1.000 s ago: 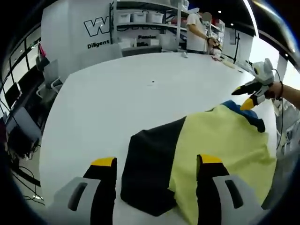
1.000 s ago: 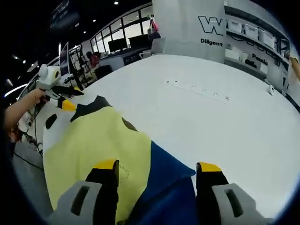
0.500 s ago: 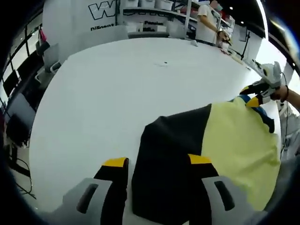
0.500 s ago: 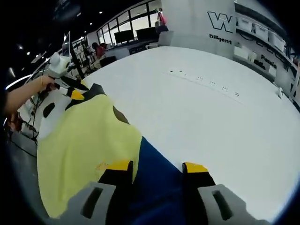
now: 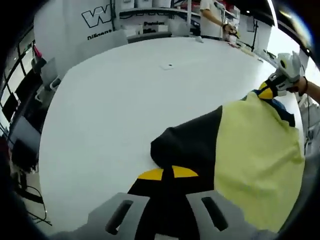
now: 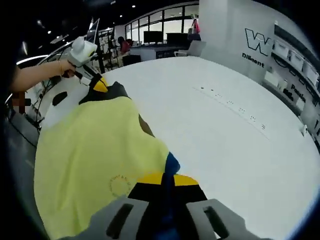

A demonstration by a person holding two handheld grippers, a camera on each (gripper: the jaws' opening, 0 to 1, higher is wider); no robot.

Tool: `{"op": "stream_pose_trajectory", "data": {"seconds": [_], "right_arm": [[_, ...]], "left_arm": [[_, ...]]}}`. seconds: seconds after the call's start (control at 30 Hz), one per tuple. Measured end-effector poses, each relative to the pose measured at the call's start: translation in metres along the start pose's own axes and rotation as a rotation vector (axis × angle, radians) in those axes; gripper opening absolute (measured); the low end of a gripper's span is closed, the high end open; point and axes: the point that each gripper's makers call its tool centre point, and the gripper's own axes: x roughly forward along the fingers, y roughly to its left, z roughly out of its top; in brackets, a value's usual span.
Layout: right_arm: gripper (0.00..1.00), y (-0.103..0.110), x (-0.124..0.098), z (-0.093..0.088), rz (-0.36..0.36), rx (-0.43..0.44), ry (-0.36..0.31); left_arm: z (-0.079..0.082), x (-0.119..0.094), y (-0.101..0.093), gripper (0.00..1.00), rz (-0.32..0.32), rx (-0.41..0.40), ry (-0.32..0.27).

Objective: Fold the garment on the visible template until the final outline fits inside the template.

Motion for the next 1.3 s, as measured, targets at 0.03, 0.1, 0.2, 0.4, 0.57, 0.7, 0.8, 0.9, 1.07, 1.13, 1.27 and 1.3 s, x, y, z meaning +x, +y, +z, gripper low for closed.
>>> {"op": "stream_pose_trajectory", "data": {"seconds": [0.03, 0.1, 0.2, 0.4, 0.57, 0.7, 0.8, 0.9, 1.07, 1.13, 1.27, 1.3], "right_arm": [[0.0, 0.002, -0.004, 0.004, -0.006, -0.027, -0.014], [0.0, 0.004, -0.01, 0.01, -0.014, -0.079, -0.043], [0.0, 0.018, -0.02, 0.014, -0.002, -0.11, -0.074], [0.0, 0.046, -0.029, 0.008, 0.056, -0.133, -0.09], [0.0, 0.082, -0.03, -0.014, 0.14, -0.199, -0.027], [0.0, 0.098, -0.026, -0.029, 0.199, -0.208, 0.018], [0.0, 0.109, -0.024, -0.035, 0.23, -0.213, 0.036], [0.0, 0.113, -0.02, -0.042, 0.244, -0.23, 0.06], [0.0, 0.112, -0.02, -0.045, 0.238, -0.199, 0.049], [0.0, 0.112, -0.02, -0.045, 0.236, -0.179, 0.038], [0.0, 0.112, -0.02, -0.044, 0.226, -0.063, 0.024], [0.0, 0.112, -0.02, -0.044, 0.226, -0.022, 0.022]], "left_arm": [[0.001, -0.003, 0.0, 0.06, 0.005, 0.012, -0.008], [0.003, -0.01, -0.001, 0.06, 0.012, 0.038, -0.023], [0.007, -0.021, -0.005, 0.06, 0.011, 0.06, -0.048], [0.005, -0.033, -0.013, 0.06, -0.011, 0.04, -0.079], [0.007, -0.045, -0.028, 0.07, -0.03, 0.084, -0.1], [0.031, -0.049, -0.043, 0.11, -0.079, 0.102, -0.182], [0.06, -0.055, -0.06, 0.12, -0.126, 0.12, -0.278], [0.075, -0.054, -0.077, 0.18, -0.164, 0.155, -0.312], [0.087, -0.045, -0.096, 0.27, -0.212, 0.205, -0.33], [0.092, -0.035, -0.113, 0.32, -0.269, 0.239, -0.325], [0.092, -0.011, -0.122, 0.39, -0.304, 0.238, -0.266], [0.09, -0.005, -0.12, 0.4, -0.299, 0.233, -0.246]]}}
